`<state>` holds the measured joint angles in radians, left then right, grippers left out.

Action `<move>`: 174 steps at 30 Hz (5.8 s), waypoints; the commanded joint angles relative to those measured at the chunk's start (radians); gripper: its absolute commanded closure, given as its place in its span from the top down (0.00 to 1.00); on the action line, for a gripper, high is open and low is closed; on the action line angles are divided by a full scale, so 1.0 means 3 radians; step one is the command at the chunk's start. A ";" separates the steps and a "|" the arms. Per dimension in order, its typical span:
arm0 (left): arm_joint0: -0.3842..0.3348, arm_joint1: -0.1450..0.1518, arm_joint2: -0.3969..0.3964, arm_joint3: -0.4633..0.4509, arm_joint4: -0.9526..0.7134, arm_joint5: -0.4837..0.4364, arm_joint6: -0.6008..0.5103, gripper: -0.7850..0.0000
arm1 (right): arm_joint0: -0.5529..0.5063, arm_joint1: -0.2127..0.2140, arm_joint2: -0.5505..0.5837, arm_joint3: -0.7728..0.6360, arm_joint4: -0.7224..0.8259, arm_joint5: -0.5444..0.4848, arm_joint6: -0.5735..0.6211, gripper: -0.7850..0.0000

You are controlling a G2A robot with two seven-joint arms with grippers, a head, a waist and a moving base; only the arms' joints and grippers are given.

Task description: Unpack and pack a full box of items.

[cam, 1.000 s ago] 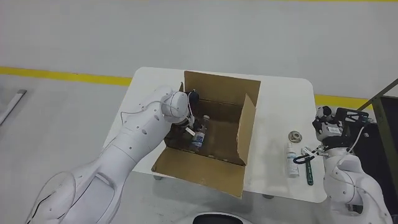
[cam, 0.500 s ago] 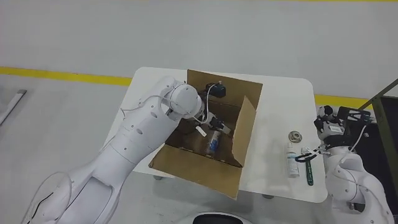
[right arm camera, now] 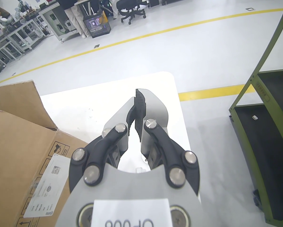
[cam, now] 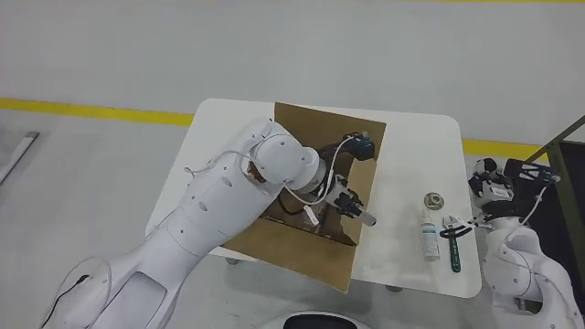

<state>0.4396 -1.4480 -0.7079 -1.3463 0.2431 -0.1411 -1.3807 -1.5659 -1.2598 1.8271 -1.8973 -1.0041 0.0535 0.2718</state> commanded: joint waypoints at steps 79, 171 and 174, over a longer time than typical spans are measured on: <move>0.1093 0.0589 -0.1522 -0.0528 0.1741 0.0944 -0.0002 0.00 | 0.0059 0.0027 -0.0098 0.0127 -0.0036 -0.0070 0.0044 0.00; 0.1216 0.0733 -0.1707 -0.0748 0.1581 0.1570 -0.0048 1.00 | 0.0665 0.0156 -0.0673 0.0884 -0.0949 -0.0403 0.3144 0.36; 0.1216 0.0733 -0.1707 -0.0748 0.1581 0.1570 -0.0048 1.00 | 0.0684 0.0158 -0.0702 0.0923 -0.0950 -0.0395 0.3139 0.34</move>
<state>0.8043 -1.2280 -1.2200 -1.5706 0.7173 0.3299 -1.3952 -1.3621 -1.2126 1.6195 -1.6234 -1.2886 -0.0652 1.2136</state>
